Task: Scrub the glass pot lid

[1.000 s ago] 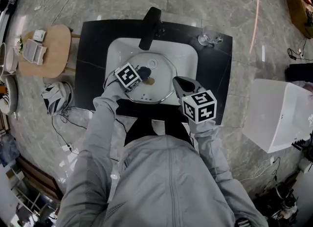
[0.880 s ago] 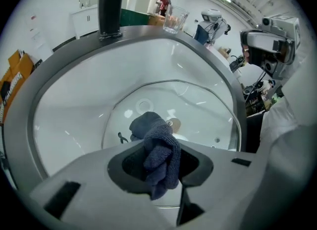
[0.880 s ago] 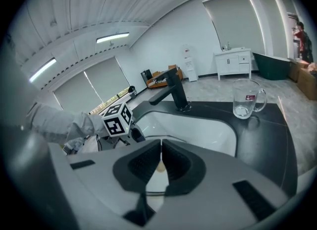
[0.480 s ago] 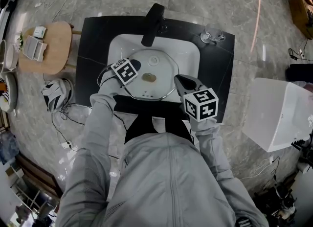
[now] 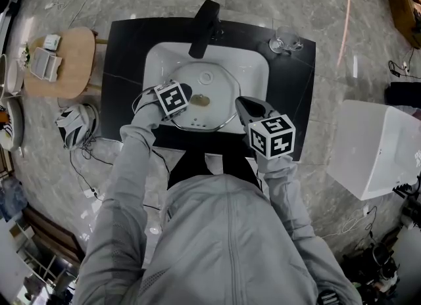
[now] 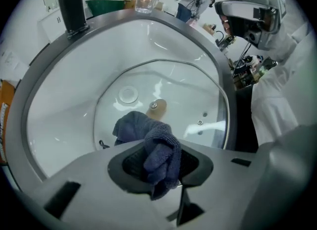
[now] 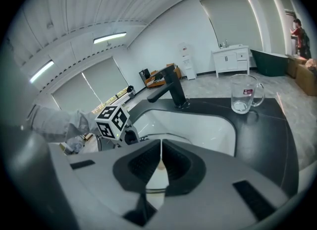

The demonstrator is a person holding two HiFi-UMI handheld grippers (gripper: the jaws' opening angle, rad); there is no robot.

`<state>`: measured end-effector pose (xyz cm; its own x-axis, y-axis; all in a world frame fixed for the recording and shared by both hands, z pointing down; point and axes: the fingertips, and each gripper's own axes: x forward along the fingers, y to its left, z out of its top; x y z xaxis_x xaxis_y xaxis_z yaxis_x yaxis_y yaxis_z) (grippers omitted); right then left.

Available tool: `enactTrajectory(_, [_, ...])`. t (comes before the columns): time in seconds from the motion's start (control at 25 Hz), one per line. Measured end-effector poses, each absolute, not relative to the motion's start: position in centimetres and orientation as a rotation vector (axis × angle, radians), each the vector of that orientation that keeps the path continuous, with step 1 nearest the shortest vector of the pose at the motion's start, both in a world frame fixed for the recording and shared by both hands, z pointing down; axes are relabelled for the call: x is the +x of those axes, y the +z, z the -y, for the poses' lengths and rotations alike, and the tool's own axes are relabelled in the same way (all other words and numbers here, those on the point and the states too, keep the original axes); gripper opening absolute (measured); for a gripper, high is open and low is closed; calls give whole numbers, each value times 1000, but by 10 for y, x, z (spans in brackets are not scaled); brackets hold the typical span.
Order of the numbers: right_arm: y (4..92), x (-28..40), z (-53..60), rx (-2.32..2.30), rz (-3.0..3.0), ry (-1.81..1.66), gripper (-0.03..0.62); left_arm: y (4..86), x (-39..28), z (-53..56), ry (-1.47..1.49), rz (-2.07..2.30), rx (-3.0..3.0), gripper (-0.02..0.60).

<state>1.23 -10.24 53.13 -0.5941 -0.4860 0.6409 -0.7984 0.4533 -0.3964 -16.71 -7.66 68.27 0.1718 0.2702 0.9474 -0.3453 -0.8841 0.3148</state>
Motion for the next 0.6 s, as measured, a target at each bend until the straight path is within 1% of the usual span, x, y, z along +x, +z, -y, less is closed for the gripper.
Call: enactTrajectory(0.6, [538,32,94,1139,2223,990,31,676,-105,55,1598,-176,2026,112])
